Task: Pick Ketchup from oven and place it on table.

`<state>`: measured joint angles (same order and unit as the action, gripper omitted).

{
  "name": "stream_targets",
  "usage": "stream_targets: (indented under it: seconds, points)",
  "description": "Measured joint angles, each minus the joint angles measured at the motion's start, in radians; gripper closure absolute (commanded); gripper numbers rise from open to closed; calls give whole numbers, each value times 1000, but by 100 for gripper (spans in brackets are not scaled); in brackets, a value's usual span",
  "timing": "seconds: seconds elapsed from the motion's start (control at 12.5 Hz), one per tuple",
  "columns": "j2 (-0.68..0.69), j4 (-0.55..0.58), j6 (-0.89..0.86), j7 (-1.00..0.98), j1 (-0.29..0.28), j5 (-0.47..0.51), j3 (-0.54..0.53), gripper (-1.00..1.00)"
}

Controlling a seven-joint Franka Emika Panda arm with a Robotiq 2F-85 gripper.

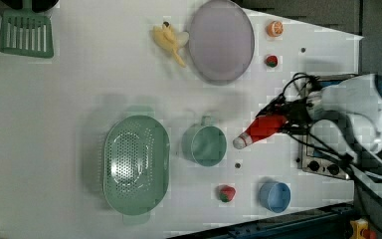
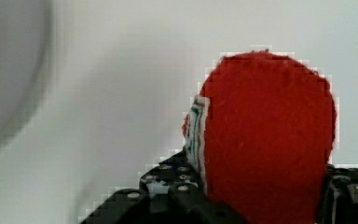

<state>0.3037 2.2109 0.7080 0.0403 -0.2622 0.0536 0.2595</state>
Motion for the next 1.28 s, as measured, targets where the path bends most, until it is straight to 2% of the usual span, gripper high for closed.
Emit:
stream_targets:
  seconds: [0.16, 0.4, 0.64, 0.8, 1.04, 1.12, 1.28]
  points:
    - [56, 6, 42, 1, 1, 5, 10, -34]
    - [111, -8, 52, 1, 4, 3, 31, -97]
    - [127, 0, 128, 1, 14, 19, 23, -100]
    - [44, 0, 105, 2, 12, 20, 13, -100]
    - [-184, -45, -122, 3, -8, -5, 4, -100]
    - [-244, -102, -225, 5, -11, -9, 0, -100]
    - [-345, -229, -317, 6, -11, -6, -5, -100]
